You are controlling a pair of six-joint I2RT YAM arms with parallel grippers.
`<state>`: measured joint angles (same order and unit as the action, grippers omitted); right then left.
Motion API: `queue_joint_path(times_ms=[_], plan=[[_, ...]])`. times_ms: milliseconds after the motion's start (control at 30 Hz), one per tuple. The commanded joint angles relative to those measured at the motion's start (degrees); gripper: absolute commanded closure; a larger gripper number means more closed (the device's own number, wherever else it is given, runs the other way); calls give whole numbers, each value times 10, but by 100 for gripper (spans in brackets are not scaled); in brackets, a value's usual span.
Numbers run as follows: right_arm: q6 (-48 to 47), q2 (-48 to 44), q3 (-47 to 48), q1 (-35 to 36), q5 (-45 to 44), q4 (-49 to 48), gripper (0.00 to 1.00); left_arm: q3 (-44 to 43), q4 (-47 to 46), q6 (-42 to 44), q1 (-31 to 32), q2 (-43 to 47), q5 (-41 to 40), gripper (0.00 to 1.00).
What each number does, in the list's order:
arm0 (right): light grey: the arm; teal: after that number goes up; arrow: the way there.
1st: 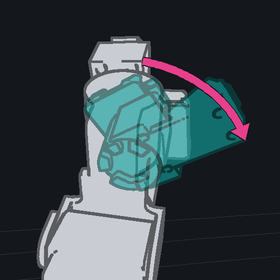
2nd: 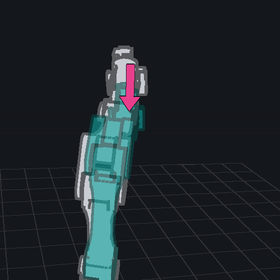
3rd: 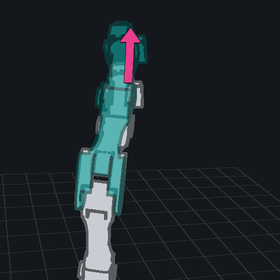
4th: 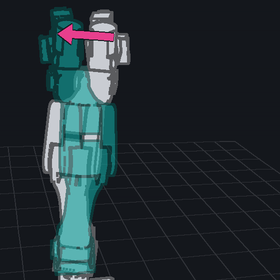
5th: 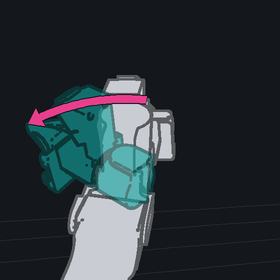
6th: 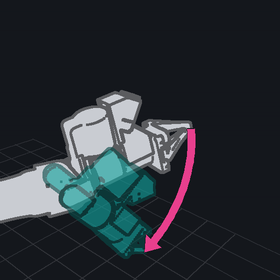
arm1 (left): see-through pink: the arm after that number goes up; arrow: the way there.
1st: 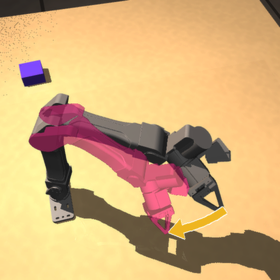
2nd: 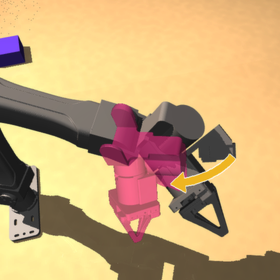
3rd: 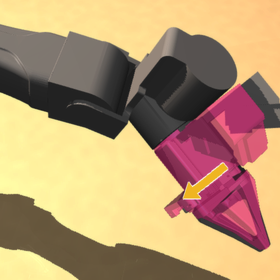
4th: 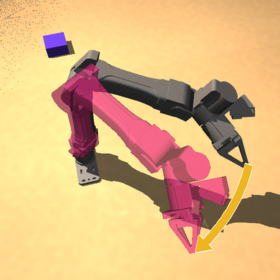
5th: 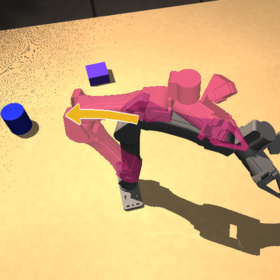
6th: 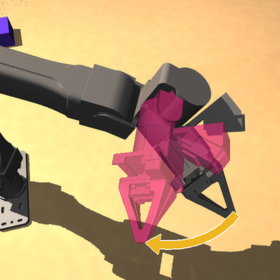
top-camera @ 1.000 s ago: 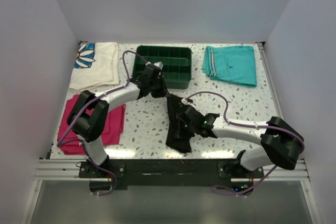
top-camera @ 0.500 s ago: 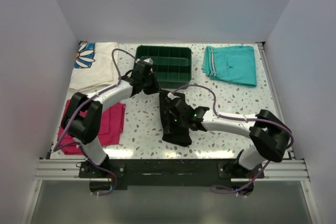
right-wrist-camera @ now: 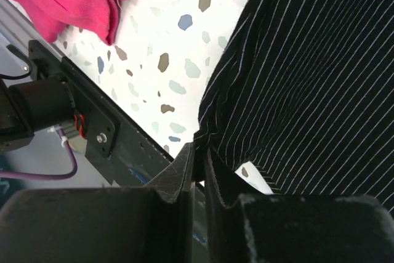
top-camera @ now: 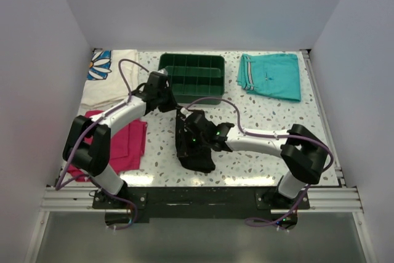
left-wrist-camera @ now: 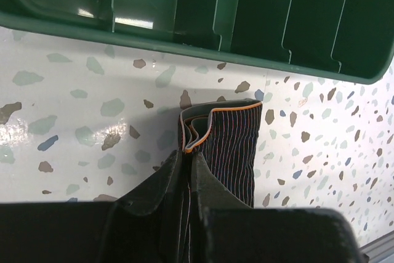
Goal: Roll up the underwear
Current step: Fold the underwear at the center of the board.
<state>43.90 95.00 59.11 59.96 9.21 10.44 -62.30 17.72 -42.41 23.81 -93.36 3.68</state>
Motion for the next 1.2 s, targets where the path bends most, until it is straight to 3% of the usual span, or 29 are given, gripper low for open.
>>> queue_joint_path(times_ms=[0,533,1167], plan=[[16,-41,-36,-22,17,-42,99,-37,-15,1,10,-19,-4,100],[114,-149,-208,-58,-66,-92,99,-111,-12,-14,76,-96,-19,100],[137,-170,-233,-61,-91,-28,100,-121,-47,-36,111,-134,22,100]])
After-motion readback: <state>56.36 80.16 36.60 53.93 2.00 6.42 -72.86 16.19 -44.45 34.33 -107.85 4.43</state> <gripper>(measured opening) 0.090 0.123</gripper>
